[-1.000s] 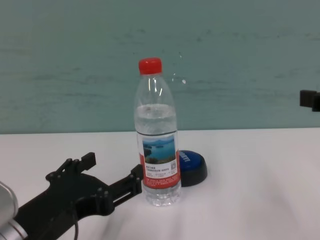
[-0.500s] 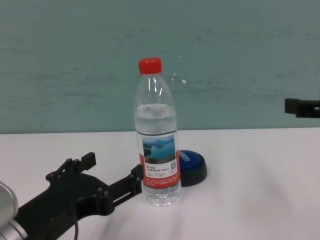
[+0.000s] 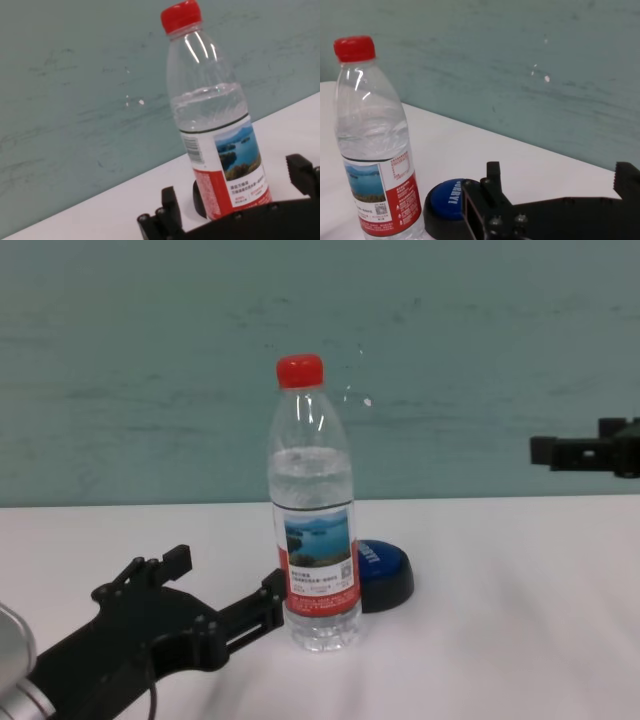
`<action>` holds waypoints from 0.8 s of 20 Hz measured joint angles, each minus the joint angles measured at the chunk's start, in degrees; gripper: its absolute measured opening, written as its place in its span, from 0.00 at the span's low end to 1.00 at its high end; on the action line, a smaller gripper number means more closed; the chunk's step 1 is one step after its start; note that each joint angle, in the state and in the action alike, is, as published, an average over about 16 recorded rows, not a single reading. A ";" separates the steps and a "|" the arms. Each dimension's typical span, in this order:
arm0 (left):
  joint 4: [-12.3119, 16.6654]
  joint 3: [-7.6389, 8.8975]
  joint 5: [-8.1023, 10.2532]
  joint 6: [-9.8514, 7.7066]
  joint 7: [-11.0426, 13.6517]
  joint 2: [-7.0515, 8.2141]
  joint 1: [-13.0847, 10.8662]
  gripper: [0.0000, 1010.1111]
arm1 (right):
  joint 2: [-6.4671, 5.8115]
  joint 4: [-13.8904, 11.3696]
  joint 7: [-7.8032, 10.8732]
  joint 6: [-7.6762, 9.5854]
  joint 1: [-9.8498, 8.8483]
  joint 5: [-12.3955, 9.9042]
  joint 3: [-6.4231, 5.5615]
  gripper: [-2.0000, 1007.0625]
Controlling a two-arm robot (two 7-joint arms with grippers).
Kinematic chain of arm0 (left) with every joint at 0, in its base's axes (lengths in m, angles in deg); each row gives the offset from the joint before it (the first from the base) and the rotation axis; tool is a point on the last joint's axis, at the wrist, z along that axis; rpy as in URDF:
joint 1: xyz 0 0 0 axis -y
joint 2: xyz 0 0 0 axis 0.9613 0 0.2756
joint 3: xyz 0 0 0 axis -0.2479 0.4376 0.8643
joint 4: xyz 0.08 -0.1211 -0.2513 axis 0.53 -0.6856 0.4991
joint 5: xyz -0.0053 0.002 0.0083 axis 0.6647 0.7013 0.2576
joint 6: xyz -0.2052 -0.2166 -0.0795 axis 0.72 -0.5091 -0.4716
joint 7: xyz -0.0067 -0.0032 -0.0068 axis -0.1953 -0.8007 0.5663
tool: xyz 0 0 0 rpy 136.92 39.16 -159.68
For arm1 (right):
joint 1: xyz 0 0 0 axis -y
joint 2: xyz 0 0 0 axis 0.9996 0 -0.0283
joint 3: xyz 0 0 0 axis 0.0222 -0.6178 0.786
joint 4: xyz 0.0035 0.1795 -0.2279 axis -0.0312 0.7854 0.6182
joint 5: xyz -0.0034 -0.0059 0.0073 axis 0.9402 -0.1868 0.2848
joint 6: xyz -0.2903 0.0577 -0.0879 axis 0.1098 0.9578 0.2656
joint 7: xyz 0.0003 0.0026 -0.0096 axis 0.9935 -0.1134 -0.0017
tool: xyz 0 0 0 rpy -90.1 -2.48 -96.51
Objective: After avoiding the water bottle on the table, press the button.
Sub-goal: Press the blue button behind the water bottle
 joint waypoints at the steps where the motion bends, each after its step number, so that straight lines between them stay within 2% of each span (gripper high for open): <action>1: 0.00 0.00 0.00 0.00 0.00 0.00 0.00 0.99 | 0.18 0.62 0.13 0.08 0.67 0.07 0.42 1.00; 7: 0.00 0.00 0.00 0.00 0.00 0.00 0.00 0.99 | 1.37 4.30 0.90 0.42 4.48 0.62 2.83 1.00; 16: 0.00 0.00 0.00 0.00 0.00 0.00 0.00 0.99 | 3.25 9.24 1.98 0.57 9.15 1.50 5.60 1.00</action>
